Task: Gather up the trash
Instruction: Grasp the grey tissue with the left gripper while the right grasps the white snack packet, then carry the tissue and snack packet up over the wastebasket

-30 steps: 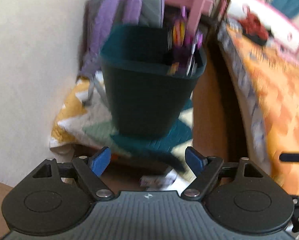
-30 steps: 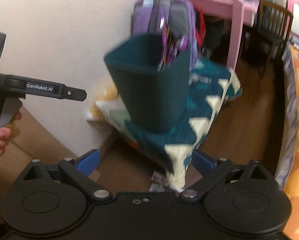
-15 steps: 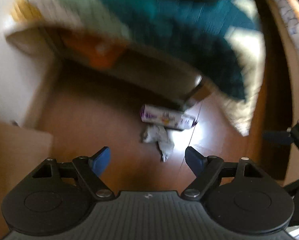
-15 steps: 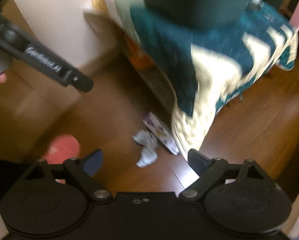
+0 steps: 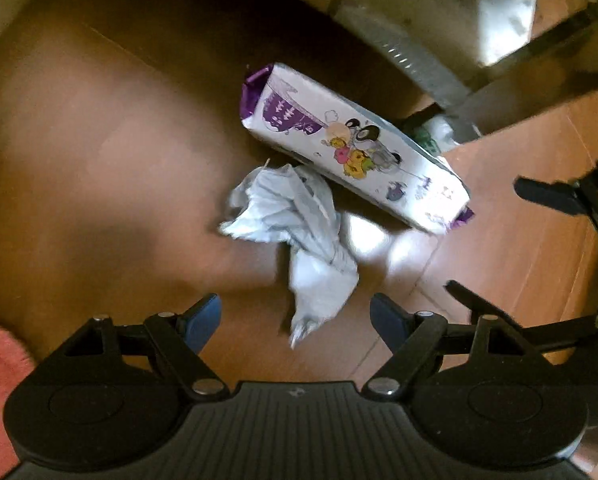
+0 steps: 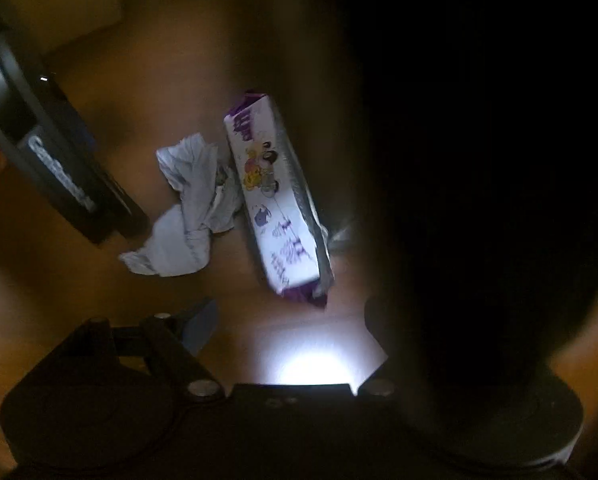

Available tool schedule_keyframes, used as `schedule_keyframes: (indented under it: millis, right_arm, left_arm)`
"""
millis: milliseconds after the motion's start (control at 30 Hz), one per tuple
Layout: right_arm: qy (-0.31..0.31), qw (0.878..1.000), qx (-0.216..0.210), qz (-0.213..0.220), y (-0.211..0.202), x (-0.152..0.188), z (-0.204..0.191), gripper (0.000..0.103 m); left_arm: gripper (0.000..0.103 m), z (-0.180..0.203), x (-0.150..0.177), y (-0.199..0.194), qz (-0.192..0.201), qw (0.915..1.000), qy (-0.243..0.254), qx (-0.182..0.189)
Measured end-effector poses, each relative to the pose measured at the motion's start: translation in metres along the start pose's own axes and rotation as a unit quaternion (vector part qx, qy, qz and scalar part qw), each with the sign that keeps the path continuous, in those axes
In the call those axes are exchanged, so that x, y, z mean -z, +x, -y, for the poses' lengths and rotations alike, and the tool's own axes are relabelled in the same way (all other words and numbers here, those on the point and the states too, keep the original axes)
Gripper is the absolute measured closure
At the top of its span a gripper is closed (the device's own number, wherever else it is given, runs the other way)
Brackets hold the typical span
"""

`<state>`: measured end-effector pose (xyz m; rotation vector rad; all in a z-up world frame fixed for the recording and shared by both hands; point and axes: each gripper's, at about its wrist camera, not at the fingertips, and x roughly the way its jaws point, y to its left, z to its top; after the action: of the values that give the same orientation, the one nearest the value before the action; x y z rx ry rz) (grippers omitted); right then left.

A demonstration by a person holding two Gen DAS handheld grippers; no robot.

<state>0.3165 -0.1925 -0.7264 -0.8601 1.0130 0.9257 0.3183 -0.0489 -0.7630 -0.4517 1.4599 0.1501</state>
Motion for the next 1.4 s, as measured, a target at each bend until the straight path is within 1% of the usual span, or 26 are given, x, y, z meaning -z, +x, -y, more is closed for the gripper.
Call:
schedule_keyframes:
  millis: [100,167,300,367,433,467,500,533,567,600,667,733,767,867,1000,1133,1267,1400]
  right_arm:
    - [-0.034,0.999,-0.003,0.009,0.023,-0.004,-0.004,0.021]
    - [-0.041,0.999,-0.009,0.011,0.035,-0.007,-0.006,0.021]
    - [-0.040,0.999,-0.002,0.015,0.050,-0.008,-0.016,0.022]
    - [-0.042,0.999,-0.002,0.006,0.059,-0.005,-0.020,0.029]
    - [-0.041,0.999,-0.006,-0.004,0.066,-0.001,-0.025,0.033]
    - [-0.042,0.999,-0.007,-0.007,0.067,0.001,-0.029,0.037]
    - [-0.042,0.999,-0.008,-0.007,0.068,0.002,-0.031,0.038]
    - [-0.041,0.999,-0.007,-0.007,0.068,0.003,-0.034,0.043]
    - [-0.036,0.999,-0.007,-0.007,0.068,0.004,-0.036,0.054]
    - [-0.030,0.999,-0.009,-0.010,0.068,0.005,-0.037,0.057]
    - [-0.027,1.000,-0.003,-0.013,0.067,0.007,-0.043,0.058]
    - [-0.021,1.000,-0.001,-0.017,0.067,0.008,-0.049,0.059]
    - [-0.015,1.000,0.001,-0.019,0.065,0.010,-0.054,0.060]
    - [0.004,1.000,-0.008,-0.028,0.057,0.015,-0.062,0.061]
    - [0.018,0.999,-0.018,-0.040,0.041,0.021,-0.089,0.061]
    - [0.036,0.997,-0.040,-0.060,0.013,0.025,-0.117,0.061]
    - [0.042,0.994,-0.063,-0.082,-0.040,0.025,-0.142,0.061]
    - [0.069,0.990,-0.083,-0.086,-0.114,0.011,-0.162,0.061]
  left_arm:
    - [0.022,-0.002,-0.006,0.017,-0.001,0.9998,-0.012,0.013]
    - [0.022,-0.002,-0.011,0.025,0.000,0.9997,-0.018,0.019]
    - [0.022,-0.006,-0.018,0.037,-0.007,0.9988,-0.041,0.027]
    - [0.022,-0.010,-0.022,0.042,-0.012,0.9976,-0.059,0.034]
    - [0.023,-0.013,-0.025,0.045,-0.014,0.9968,-0.070,0.035]
    - [0.025,-0.013,-0.026,0.044,-0.012,0.9967,-0.072,0.034]
    - [0.027,-0.013,-0.028,0.044,-0.009,0.9967,-0.073,0.034]
    - [0.029,-0.013,-0.029,0.044,-0.009,0.9967,-0.073,0.034]
    - [0.037,-0.014,-0.030,0.043,-0.008,0.9967,-0.074,0.033]
    - [0.052,-0.015,-0.030,0.041,-0.006,0.9966,-0.076,0.033]
    - [0.071,-0.018,-0.032,0.040,-0.015,0.9957,-0.085,0.033]
    - [0.072,-0.023,-0.032,0.037,-0.014,0.9950,-0.093,0.034]
    - [0.074,-0.024,-0.032,0.034,-0.011,0.9953,-0.091,0.033]
    - [0.077,-0.030,-0.028,0.026,-0.007,0.9955,-0.088,0.033]
    - [0.078,-0.042,-0.014,0.003,-0.012,0.9947,-0.098,0.030]
    - [0.078,-0.057,0.000,-0.040,-0.011,0.9951,-0.097,0.016]
    - [0.079,-0.062,0.009,-0.098,-0.011,0.9950,-0.099,0.002]
    - [0.079,-0.062,0.015,-0.166,-0.001,0.9954,-0.096,0.002]
